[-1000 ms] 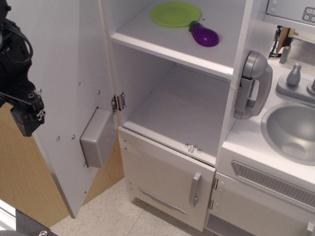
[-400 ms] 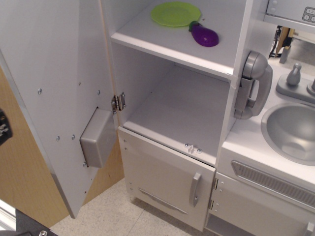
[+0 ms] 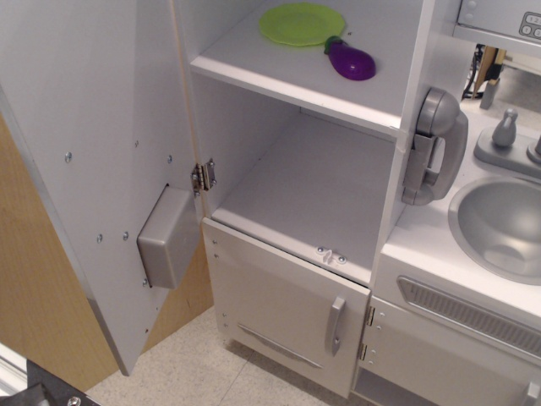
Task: Close fridge
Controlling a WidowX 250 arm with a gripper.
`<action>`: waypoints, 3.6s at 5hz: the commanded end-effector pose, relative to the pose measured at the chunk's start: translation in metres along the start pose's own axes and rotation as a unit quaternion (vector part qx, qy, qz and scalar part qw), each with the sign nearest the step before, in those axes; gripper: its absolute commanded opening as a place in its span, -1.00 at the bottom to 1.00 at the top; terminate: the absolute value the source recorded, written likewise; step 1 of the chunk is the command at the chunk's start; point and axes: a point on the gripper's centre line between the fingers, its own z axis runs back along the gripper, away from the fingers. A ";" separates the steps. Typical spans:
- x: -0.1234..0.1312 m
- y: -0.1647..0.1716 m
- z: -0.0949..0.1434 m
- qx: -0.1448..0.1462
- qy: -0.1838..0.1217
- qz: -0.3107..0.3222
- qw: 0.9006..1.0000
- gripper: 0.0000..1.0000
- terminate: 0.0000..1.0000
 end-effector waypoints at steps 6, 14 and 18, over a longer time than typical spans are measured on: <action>0.078 -0.043 0.028 -0.016 0.008 0.048 0.999 1.00 -1.00; 0.229 -0.101 -0.011 -0.016 -0.002 0.125 0.992 1.00 -1.00; 0.250 -0.095 -0.006 -0.023 -0.004 0.156 0.988 1.00 -1.00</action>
